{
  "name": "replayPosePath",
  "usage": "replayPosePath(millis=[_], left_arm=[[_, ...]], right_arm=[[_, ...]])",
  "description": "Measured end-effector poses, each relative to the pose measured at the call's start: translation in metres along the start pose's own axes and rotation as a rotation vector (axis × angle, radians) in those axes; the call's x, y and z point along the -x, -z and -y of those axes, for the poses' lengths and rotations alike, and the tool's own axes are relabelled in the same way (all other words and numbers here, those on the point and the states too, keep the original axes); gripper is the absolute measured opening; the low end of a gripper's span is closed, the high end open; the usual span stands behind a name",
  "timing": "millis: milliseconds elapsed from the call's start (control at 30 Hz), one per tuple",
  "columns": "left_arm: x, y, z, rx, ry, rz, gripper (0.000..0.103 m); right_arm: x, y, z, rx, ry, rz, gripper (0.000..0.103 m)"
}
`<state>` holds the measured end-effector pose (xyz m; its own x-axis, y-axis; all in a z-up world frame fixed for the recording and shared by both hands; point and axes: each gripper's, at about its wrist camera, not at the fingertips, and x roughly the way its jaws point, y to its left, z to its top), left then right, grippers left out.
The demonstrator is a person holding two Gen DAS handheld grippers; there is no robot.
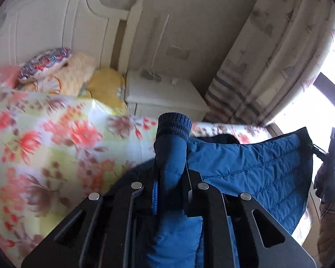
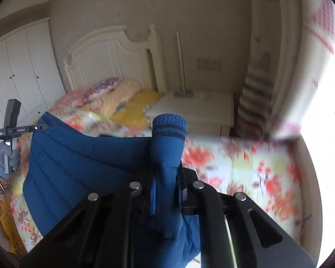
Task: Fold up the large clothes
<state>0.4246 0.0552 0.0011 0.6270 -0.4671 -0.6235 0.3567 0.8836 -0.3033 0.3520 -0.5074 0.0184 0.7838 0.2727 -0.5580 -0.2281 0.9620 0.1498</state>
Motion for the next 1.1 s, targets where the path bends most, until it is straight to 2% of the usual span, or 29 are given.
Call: replayPosePath(millis=[67,133,200,267,300,367,400,433,500,533,600,633,667,700,767,833,900,967,1000,1067,1100], left_arm=[[0.001,-0.017,-0.004,0.015,-0.041,0.015,0.017],[-0.026,-0.027,-0.013,0.036,-0.092,-0.019,0.017],[-0.070,-0.022,-0.025,0.048,-0.145,-0.097,0.017],[-0.117,-0.002,-0.030,0.026,-0.233,-0.199,0.017],[-0.131,0.008,-0.033,0.027,-0.239,-0.231,0.021],[-0.135,0.019,-0.036,0.030,-0.255,-0.204,0.024],[-0.132,0.018,-0.036,0.034,-0.252,-0.196,0.024],[-0.124,0.015,-0.038,0.045,-0.244,-0.182,0.024],[-0.105,0.007,-0.040,0.058,-0.247,-0.149,0.026],[-0.087,-0.001,-0.034,0.055,-0.275,-0.101,0.035],[-0.059,-0.013,-0.016,0.019,-0.351,0.021,0.063],[-0.044,-0.018,-0.001,0.000,-0.375,0.104,0.099],[-0.032,-0.022,0.022,-0.025,-0.383,0.197,0.098],[-0.032,-0.025,0.037,-0.051,-0.371,0.217,0.099],[-0.050,-0.032,0.070,-0.118,-0.337,0.160,0.099],[-0.085,-0.032,0.095,-0.170,-0.363,0.052,0.099],[-0.116,-0.029,0.103,-0.185,-0.361,-0.045,0.099],[-0.146,-0.023,0.105,-0.201,-0.375,-0.139,0.099],[-0.155,-0.018,0.105,-0.218,-0.379,-0.161,0.099],[-0.179,0.002,0.104,-0.289,-0.438,-0.199,0.099],[-0.193,0.009,0.097,-0.276,-0.417,-0.237,0.099]], right_arm=[[-0.012,-0.019,-0.001,-0.004,0.028,0.007,0.013],[-0.045,-0.024,0.008,-0.056,0.069,-0.051,0.013],[-0.094,-0.012,0.018,-0.089,0.113,-0.152,0.013],[-0.147,0.022,0.028,-0.132,0.158,-0.299,0.015],[-0.158,0.036,0.030,-0.140,0.165,-0.325,0.023],[-0.156,0.046,0.035,-0.192,0.175,-0.273,0.033],[-0.152,0.046,0.038,-0.211,0.183,-0.271,0.049],[-0.147,0.044,0.042,-0.231,0.205,-0.286,0.071],[-0.130,0.035,0.045,-0.262,0.198,-0.268,0.073],[-0.118,0.027,0.045,-0.269,0.192,-0.232,0.073],[-0.091,0.007,0.031,-0.240,0.192,-0.145,0.075],[-0.082,-0.005,0.017,-0.208,0.169,-0.105,0.075],[-0.081,-0.012,0.004,-0.183,0.148,-0.092,0.075],[-0.083,-0.018,-0.011,-0.155,0.129,-0.089,0.075],[-0.100,-0.028,-0.055,-0.057,0.095,-0.111,0.075],[-0.125,-0.029,-0.094,0.057,0.106,-0.148,0.075],[-0.155,-0.025,-0.121,0.126,0.117,-0.210,0.073],[-0.181,-0.020,-0.131,0.150,0.123,-0.259,0.073],[-0.192,-0.016,-0.134,0.167,0.132,-0.277,0.072],[-0.216,-0.001,-0.137,0.206,0.187,-0.319,0.072],[-0.222,0.010,-0.133,0.180,0.167,-0.341,0.073]])
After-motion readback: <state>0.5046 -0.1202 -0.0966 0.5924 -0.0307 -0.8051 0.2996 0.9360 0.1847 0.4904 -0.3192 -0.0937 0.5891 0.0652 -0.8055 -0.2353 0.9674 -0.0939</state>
